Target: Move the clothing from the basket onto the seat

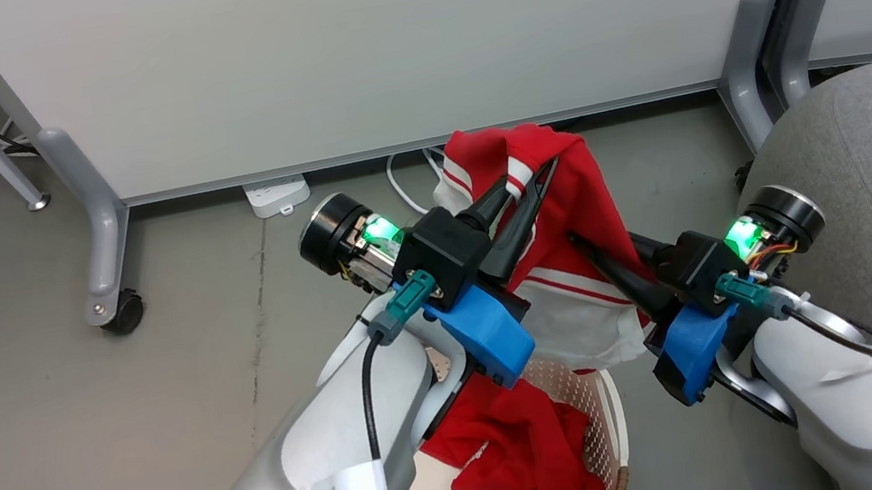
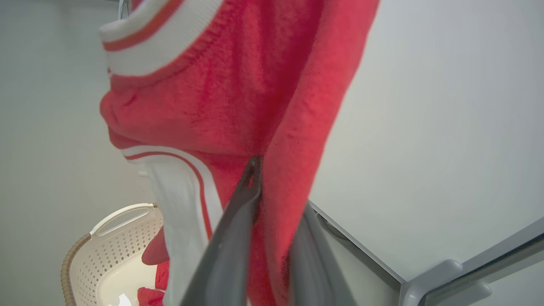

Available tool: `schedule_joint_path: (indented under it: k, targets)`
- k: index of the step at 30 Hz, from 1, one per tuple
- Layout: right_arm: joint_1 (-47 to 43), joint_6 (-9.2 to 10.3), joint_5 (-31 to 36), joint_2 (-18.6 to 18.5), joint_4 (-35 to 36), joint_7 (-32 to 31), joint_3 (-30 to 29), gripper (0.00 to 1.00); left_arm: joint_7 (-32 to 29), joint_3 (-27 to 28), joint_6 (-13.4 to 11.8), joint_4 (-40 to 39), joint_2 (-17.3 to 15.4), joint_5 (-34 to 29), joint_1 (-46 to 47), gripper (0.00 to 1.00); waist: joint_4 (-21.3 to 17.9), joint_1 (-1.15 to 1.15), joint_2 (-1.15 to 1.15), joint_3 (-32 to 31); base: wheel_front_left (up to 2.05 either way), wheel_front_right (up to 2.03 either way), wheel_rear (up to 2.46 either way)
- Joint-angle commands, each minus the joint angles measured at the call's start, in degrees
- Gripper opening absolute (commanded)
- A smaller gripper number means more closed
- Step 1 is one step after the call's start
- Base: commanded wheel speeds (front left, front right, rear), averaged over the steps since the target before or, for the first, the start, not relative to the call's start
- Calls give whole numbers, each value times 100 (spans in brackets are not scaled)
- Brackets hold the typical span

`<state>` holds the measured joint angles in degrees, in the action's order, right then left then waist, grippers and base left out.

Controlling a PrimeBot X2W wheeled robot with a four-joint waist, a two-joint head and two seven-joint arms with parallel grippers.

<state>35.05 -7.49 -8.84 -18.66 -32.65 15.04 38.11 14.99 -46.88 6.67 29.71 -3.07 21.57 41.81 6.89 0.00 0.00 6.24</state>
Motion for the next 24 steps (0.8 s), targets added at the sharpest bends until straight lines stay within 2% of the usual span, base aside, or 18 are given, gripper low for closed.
schedule_joint_path:
  k: [1, 24]
  targets:
    - [98, -1, -40, 8, -8, 22, 22, 0, 30, 30, 33, -5, 12, -47, 53, 0, -7, 0, 0, 6, 0, 0, 0]
    - [-99, -1, -126, 57, 182, 22, -75, 0, 30, 58, 38, 154, 18, -70, 31, 0, -61, 0, 0, -20, 0, 0, 0]
